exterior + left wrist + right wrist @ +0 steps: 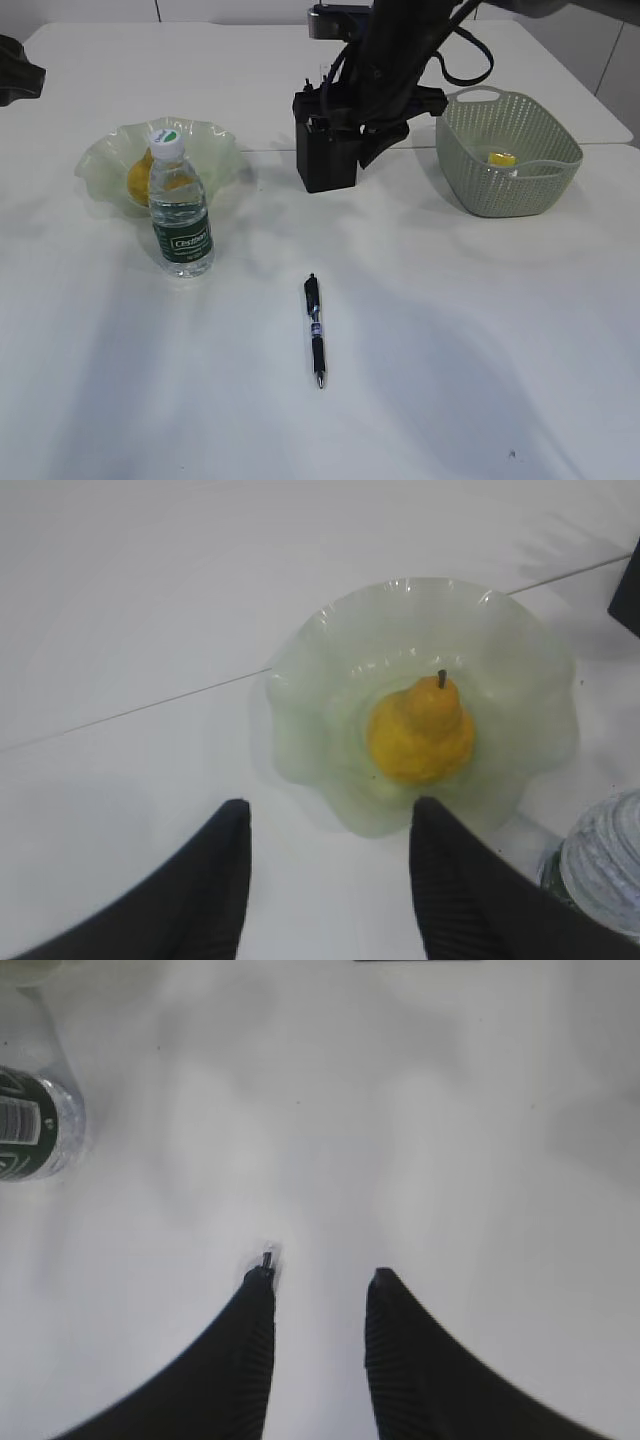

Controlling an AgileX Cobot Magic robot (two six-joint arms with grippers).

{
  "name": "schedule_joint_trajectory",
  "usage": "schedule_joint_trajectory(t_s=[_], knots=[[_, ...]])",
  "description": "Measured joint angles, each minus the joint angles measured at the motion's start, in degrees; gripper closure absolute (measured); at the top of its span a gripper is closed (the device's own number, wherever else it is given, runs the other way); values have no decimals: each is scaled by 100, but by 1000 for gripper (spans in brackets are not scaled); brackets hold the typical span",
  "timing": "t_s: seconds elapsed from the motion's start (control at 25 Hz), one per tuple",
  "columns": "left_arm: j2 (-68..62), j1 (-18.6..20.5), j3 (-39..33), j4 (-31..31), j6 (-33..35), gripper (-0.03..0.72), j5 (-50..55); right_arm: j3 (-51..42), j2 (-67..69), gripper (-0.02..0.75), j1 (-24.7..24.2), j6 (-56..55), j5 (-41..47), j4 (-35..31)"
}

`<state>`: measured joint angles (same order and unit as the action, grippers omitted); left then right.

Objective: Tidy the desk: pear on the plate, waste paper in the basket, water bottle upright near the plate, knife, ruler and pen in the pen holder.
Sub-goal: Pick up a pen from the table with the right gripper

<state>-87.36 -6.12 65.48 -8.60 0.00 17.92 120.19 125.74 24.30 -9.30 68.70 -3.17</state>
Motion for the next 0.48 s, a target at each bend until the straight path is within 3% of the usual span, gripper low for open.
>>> schedule_joint_trajectory(t_s=[0.48], knots=[[0,0,0,34,0,325,414,0,51,498,360,-552,189,-261]])
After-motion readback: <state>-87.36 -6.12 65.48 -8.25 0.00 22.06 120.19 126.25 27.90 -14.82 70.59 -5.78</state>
